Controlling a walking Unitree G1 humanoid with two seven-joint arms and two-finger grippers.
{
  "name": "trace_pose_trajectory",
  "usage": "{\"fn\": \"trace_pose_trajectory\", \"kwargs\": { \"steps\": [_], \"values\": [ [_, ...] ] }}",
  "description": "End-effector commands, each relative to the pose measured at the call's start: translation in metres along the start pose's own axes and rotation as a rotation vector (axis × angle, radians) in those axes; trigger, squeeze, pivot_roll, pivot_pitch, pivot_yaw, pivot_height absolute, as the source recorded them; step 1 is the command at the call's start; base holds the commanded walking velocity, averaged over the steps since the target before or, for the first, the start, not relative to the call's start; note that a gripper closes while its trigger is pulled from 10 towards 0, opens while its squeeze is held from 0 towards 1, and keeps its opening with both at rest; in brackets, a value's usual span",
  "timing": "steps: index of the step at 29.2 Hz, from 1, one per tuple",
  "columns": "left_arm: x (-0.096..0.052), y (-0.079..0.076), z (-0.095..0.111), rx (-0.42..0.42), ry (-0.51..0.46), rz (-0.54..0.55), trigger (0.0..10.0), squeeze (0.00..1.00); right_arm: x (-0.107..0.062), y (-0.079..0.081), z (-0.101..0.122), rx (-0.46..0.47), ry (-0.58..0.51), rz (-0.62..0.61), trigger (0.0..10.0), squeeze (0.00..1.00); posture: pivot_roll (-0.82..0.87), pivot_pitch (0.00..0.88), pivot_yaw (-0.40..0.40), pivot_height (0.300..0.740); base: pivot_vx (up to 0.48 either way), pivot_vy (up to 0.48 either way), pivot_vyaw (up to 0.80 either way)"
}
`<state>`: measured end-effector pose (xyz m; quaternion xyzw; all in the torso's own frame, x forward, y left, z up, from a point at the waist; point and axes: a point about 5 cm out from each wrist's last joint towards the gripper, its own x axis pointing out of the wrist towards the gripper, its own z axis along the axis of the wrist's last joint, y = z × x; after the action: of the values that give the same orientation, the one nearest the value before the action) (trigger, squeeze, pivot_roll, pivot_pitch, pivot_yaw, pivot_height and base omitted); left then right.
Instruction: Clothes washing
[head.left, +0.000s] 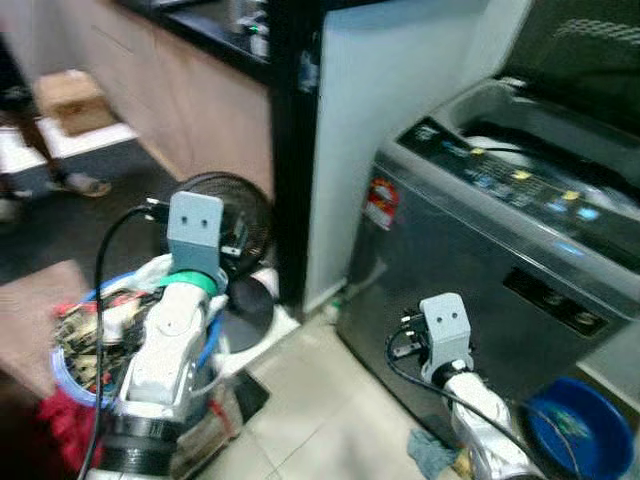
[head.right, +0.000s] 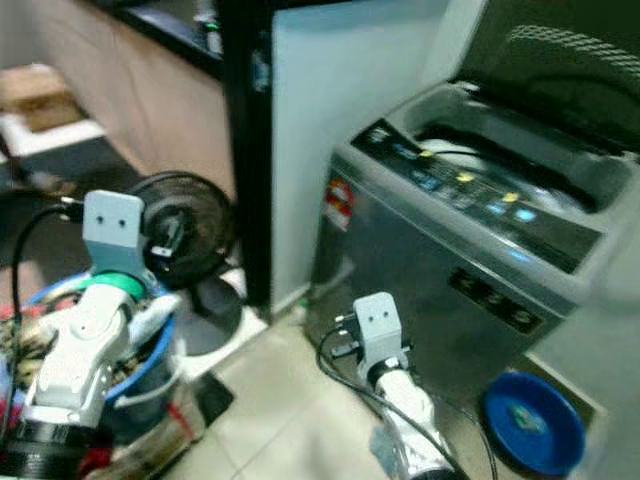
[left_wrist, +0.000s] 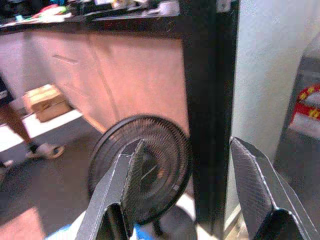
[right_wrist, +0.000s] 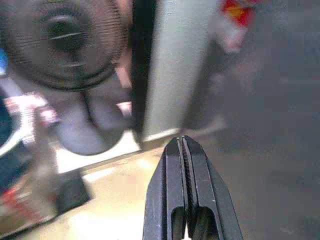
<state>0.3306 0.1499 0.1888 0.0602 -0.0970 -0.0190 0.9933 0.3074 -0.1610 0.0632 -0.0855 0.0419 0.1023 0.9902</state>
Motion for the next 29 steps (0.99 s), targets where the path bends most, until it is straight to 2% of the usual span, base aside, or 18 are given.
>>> {"fn": "trace_pose_trajectory", "kwargs": {
  "steps": [1, 10, 29],
  "values": [
    [0.0, -0.005, -0.003, 0.002, 0.008, -0.016, 10.0, 0.0, -0.002, -0.004, -0.004, 0.004, 0.01, -0.013, 10.0, 0.0, 0.1, 0.0, -0.013, 0.74, 0.0, 0.0, 0.79],
    [-0.003, -0.007, -0.014, -0.007, 0.041, -0.013, 10.0, 0.0, -0.005, 0.0, -0.014, 0.003, 0.029, -0.01, 10.0, 0.0, 0.1, 0.0, -0.013, 0.74, 0.0, 0.0, 0.79],
    [-0.002, -0.012, -0.015, -0.007, 0.049, -0.028, 10.0, 0.0, -0.005, -0.002, -0.017, 0.003, 0.027, -0.021, 10.0, 0.0, 0.1, 0.0, -0.01, 0.74, 0.0, 0.0, 0.79]
  ]
}}
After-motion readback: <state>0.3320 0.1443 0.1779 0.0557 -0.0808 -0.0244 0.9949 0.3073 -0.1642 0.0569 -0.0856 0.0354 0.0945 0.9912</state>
